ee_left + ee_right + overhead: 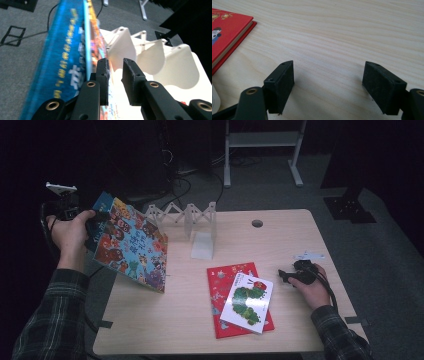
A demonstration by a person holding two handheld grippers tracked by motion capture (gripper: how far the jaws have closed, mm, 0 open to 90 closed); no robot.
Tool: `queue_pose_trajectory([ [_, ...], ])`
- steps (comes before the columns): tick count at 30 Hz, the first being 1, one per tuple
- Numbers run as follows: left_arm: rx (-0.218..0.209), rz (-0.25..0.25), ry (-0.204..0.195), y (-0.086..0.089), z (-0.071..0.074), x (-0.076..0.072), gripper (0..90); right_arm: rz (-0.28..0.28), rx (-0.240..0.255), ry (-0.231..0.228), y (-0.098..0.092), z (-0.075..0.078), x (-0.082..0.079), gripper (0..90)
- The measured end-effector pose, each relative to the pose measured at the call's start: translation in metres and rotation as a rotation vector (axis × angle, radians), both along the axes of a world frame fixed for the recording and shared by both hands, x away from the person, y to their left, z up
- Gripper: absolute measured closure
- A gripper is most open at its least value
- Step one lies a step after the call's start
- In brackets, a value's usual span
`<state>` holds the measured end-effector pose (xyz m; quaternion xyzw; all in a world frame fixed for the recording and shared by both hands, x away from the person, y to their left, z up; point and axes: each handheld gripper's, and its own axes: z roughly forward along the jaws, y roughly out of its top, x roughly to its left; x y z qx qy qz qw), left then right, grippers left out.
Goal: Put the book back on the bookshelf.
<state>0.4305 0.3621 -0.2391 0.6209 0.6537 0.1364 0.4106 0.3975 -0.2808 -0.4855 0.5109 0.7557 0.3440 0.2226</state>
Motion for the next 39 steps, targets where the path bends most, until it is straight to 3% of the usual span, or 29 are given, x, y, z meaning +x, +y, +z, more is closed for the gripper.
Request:
queue_pose_trajectory([
  [5,-0.01,-0.08,-0.034,-0.022,-0.001,-0.009,71.4,0.0,0.0,0.0,0.0,0.0,0.0,24.2],
  [11,0.0,-0.168,-0.056,-0.052,-0.012,-0.021,68.5,0.002,0.0,0.0,0.0,0.0,0.0,24.2],
  [25,0.008,-0.323,-0.061,-0.11,-0.072,-0.042,62.6,0.024,-0.004,0.01,0.0,-0.001,0.0,17.5],
  [28,0.011,-0.367,-0.047,-0.119,-0.086,-0.045,61.1,0.023,-0.003,0.004,0.0,0.0,-0.001,21.1],
  [31,0.02,-0.41,-0.043,-0.129,-0.099,-0.047,57.5,0.024,0.001,-0.006,0.0,0.0,-0.004,30.9],
  [35,0.046,-0.453,-0.038,-0.142,-0.116,-0.052,51.6,0.036,-0.01,0.014,-0.001,0.004,-0.008,41.3],
  [39,0.049,-0.489,-0.038,-0.151,-0.133,-0.057,48.4,0.061,0.025,0.026,-0.002,0.008,-0.014,45.1],
])
